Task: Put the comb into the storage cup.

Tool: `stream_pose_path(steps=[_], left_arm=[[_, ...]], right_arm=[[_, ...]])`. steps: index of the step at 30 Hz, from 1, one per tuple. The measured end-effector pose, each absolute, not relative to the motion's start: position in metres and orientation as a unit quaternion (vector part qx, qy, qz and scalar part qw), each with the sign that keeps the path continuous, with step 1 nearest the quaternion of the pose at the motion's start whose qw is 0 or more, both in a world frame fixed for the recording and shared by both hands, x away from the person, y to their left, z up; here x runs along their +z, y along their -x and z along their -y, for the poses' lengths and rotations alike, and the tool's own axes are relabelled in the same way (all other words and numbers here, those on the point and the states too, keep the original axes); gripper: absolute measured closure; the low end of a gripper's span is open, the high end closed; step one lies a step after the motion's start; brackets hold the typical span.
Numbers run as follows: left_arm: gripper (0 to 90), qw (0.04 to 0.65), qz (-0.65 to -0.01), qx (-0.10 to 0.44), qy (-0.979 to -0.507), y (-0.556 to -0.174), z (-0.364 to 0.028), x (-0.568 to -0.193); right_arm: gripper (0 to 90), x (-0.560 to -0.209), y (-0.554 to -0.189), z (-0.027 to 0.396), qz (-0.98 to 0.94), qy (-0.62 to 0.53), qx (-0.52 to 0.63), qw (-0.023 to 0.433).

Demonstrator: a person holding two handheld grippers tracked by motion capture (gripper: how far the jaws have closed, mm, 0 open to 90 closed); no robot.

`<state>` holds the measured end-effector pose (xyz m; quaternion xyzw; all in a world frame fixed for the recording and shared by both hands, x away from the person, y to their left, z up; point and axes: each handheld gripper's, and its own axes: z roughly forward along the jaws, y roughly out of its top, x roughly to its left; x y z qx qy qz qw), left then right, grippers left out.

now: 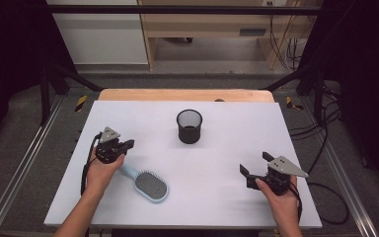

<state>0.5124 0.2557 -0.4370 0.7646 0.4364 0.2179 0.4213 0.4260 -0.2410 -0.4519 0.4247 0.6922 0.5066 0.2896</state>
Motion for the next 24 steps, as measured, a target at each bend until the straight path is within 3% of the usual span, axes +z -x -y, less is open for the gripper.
stream_pose_path(steps=[15,24], left_arm=[[90.0,0.406,-0.446,0.2,-0.773,-0.513,-0.257,-0.461],[90.0,0.361,-0.395,0.242,-0.809,-0.507,-0.255,-0.461]], right_arm=[[5.8,-0.45,-0.428,0.233,-0.681,-0.439,0.514,0.281],[6.1,-0.45,-0.428,0.233,-0.684,-0.437,0.51,0.284]])
